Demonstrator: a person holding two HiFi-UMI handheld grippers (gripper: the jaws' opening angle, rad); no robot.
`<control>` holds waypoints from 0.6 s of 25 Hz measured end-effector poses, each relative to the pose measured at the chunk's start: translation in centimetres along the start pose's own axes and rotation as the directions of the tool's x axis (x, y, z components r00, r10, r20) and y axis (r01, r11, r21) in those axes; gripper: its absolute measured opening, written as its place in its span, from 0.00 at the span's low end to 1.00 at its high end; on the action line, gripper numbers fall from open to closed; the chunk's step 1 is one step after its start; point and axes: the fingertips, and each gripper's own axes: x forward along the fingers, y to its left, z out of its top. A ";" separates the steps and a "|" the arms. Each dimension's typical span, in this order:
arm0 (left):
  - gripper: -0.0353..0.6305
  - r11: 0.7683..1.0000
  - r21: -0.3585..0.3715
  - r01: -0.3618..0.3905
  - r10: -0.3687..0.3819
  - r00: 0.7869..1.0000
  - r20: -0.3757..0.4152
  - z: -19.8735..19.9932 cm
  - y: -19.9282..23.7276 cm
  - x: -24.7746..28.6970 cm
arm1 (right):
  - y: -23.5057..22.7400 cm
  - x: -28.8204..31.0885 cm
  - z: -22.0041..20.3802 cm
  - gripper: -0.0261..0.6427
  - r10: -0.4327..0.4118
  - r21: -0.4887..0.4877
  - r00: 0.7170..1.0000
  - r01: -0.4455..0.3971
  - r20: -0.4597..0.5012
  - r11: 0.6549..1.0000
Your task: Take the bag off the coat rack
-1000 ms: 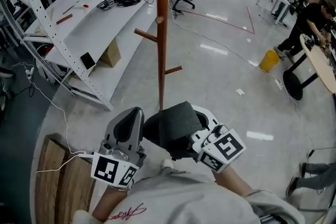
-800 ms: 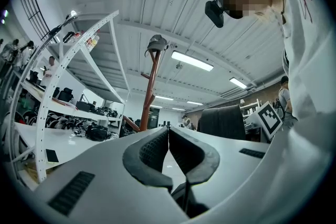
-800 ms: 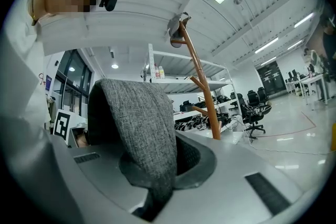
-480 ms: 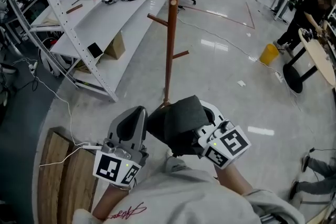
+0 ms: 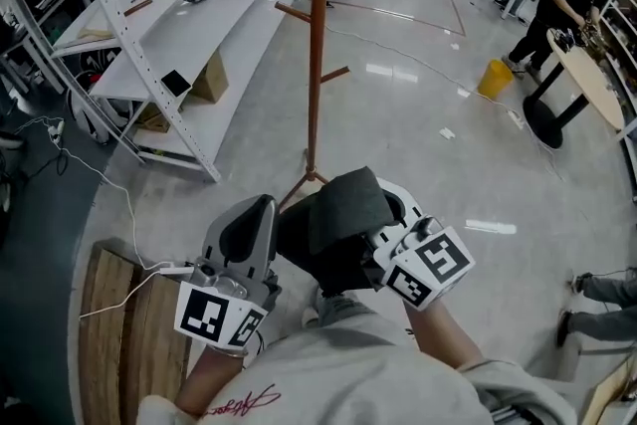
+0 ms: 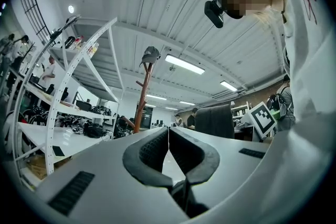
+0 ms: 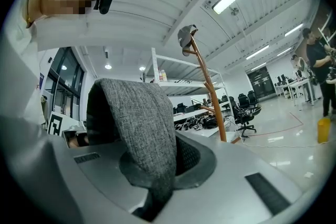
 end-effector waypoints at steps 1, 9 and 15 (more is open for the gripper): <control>0.08 1.000 0.002 0.004 -0.004 1.000 0.001 0.1 -0.2 -0.4 | 0.4 -0.3 -0.1 0.07 -0.003 0.002 1.000 0.003 0.000 1.000; 0.08 1.000 -0.003 0.015 -0.015 1.000 0.005 0.8 -1.6 -2.1 | 3.1 -2.2 0.0 0.07 0.014 0.020 1.000 -0.014 -0.009 1.000; 0.08 1.000 -0.002 -0.002 0.002 1.000 0.012 1.1 -2.0 -2.3 | 3.9 -2.7 0.3 0.07 0.040 0.003 0.999 -0.040 -0.015 0.999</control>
